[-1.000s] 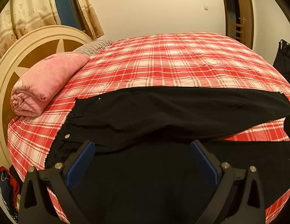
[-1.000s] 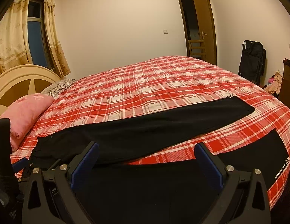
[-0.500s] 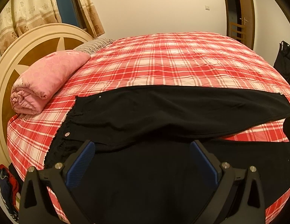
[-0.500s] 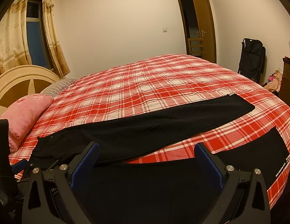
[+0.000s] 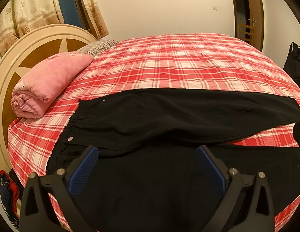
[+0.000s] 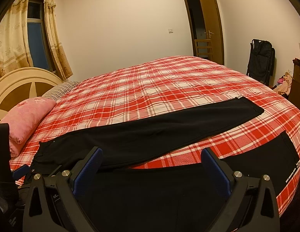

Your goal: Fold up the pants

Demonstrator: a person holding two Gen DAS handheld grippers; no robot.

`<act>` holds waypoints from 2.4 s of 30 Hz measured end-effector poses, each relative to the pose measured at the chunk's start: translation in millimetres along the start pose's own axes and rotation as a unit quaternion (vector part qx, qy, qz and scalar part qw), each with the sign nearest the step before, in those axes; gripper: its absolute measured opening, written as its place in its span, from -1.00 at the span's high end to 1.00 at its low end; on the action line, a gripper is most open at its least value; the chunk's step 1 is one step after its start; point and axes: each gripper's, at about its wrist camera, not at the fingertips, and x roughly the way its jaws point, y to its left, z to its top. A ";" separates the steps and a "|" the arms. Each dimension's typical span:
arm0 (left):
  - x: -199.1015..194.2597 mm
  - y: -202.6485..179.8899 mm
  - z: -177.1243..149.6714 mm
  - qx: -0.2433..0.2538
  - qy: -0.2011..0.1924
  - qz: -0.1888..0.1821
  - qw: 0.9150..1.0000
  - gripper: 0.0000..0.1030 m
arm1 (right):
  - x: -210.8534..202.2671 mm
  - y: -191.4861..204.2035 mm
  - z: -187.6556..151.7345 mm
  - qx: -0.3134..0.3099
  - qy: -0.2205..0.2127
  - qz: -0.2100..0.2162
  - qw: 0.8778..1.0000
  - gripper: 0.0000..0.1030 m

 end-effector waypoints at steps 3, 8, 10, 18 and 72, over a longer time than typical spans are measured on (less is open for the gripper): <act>0.3 0.3 -0.1 0.002 0.001 0.000 1.000 -1.00 | -0.3 -0.2 -0.3 0.000 0.001 0.000 1.000 -0.98; 0.2 0.4 -0.2 0.001 0.001 0.001 1.000 -1.00 | 0.5 -0.5 -0.5 0.000 0.001 0.000 1.000 -0.98; 0.4 0.4 -0.4 0.001 0.001 0.001 1.000 -1.00 | 0.4 -0.8 -0.7 0.000 0.001 0.000 1.000 -0.98; 0.5 1.2 -0.7 0.001 0.001 0.001 1.000 -1.00 | 1.0 -0.2 -1.4 -0.001 0.002 0.001 1.000 -0.98; 193.0 114.6 49.8 -0.085 0.112 0.057 0.988 -1.00 | 291.2 145.5 27.2 -0.304 0.202 0.177 0.914 0.55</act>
